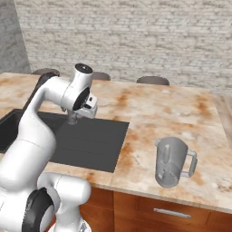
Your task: Turn on the sink faucet and place the jug under the water for a few seconds to fill it up.
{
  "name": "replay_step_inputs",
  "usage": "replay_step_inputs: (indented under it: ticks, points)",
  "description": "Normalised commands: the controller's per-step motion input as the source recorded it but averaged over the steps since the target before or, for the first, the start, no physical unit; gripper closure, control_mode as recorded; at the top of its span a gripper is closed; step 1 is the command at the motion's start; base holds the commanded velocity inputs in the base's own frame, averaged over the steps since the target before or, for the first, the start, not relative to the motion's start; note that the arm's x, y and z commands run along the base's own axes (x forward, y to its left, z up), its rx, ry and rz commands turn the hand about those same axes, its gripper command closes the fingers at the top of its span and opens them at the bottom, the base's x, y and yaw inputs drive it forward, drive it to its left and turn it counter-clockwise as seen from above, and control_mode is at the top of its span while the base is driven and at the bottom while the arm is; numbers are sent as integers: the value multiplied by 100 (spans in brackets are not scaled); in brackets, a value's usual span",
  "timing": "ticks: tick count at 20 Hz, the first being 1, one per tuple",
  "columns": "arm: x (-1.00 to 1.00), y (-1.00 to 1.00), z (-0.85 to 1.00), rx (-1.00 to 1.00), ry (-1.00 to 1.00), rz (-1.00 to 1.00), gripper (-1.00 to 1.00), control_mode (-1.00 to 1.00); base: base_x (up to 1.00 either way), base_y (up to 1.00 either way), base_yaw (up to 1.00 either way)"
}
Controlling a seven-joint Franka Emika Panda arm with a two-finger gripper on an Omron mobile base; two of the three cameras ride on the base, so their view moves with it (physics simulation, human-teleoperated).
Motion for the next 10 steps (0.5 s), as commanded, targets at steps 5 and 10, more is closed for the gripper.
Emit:
replay_step_inputs:
  ticks: [5,10]
  points:
    - [28,-2,-14,1,-8,9,-100,-100,0,0,0]
    - [42,0,-21,5,-2,11,-100,-100,0,0,0]
